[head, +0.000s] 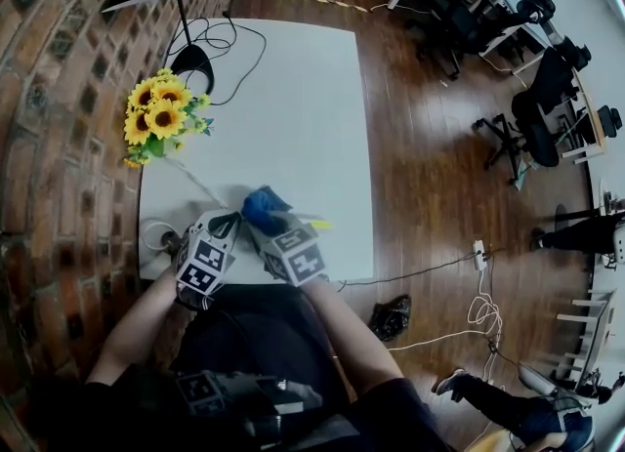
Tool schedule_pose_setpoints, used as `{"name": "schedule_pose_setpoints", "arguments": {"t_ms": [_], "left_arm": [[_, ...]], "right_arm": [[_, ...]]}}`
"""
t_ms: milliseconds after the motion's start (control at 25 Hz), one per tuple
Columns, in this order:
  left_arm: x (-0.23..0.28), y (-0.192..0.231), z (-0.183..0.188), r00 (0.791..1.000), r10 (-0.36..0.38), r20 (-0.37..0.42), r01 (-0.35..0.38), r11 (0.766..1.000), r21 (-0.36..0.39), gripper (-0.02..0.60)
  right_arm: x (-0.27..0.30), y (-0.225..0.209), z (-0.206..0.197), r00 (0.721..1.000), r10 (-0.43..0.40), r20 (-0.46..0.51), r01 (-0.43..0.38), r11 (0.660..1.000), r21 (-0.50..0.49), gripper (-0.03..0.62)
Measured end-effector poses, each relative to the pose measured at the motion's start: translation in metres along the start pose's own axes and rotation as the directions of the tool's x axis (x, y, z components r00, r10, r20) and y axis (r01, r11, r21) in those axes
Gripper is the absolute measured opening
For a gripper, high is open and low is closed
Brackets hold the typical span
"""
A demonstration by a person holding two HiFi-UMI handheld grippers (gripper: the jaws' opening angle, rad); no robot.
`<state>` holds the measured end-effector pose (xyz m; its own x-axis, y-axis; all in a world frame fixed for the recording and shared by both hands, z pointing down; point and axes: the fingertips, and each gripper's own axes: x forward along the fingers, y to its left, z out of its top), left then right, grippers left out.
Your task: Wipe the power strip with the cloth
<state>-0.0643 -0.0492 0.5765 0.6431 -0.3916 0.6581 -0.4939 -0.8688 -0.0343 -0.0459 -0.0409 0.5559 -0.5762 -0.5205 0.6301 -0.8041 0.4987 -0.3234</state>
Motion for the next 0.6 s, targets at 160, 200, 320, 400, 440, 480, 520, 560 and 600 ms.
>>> {"name": "schedule_pose_setpoints", "arguments": {"t_ms": [160,200,320,400,440,480,520,560,600], "left_arm": [[0.006,-0.001,-0.001,1.000,0.009,-0.020,-0.008,1.000,0.014,0.014],[0.006,-0.002,-0.001,1.000,0.005,-0.021,-0.005,1.000,0.012,0.014],[0.007,-0.003,-0.003,1.000,0.013,-0.026,-0.012,1.000,0.026,0.015],[0.008,-0.003,-0.004,1.000,0.018,-0.021,-0.017,0.999,0.029,0.015],[0.008,-0.003,-0.003,1.000,0.018,-0.015,-0.018,1.000,0.025,0.015],[0.009,-0.003,-0.004,1.000,0.017,-0.011,-0.017,1.000,0.022,0.015],[0.010,-0.003,-0.005,1.000,0.017,-0.009,-0.016,1.000,0.023,0.015],[0.009,-0.003,-0.005,1.000,0.017,-0.012,-0.017,1.000,0.024,0.015],[0.008,-0.003,-0.004,1.000,0.018,-0.020,-0.018,0.999,0.026,0.015]], "right_arm": [[-0.006,-0.007,-0.002,0.999,-0.036,0.039,0.036,0.999,0.000,0.046],[-0.008,-0.009,-0.003,0.998,-0.040,0.044,0.039,0.999,0.009,0.046],[-0.015,-0.015,-0.006,0.997,-0.049,0.052,0.048,0.999,0.025,0.046],[-0.019,-0.020,-0.009,0.996,-0.063,0.058,0.062,0.998,0.028,0.046],[-0.021,-0.023,-0.011,0.996,-0.071,0.061,0.069,0.997,0.036,0.046],[-0.024,-0.026,-0.012,0.995,-0.080,0.066,0.077,0.996,0.048,0.046],[-0.027,-0.029,-0.013,0.994,-0.088,0.072,0.083,0.995,0.061,0.046],[-0.031,-0.032,-0.014,0.992,-0.095,0.078,0.090,0.993,0.072,0.046],[-0.034,-0.036,-0.015,0.991,-0.103,0.083,0.096,0.992,0.081,0.046]]}}
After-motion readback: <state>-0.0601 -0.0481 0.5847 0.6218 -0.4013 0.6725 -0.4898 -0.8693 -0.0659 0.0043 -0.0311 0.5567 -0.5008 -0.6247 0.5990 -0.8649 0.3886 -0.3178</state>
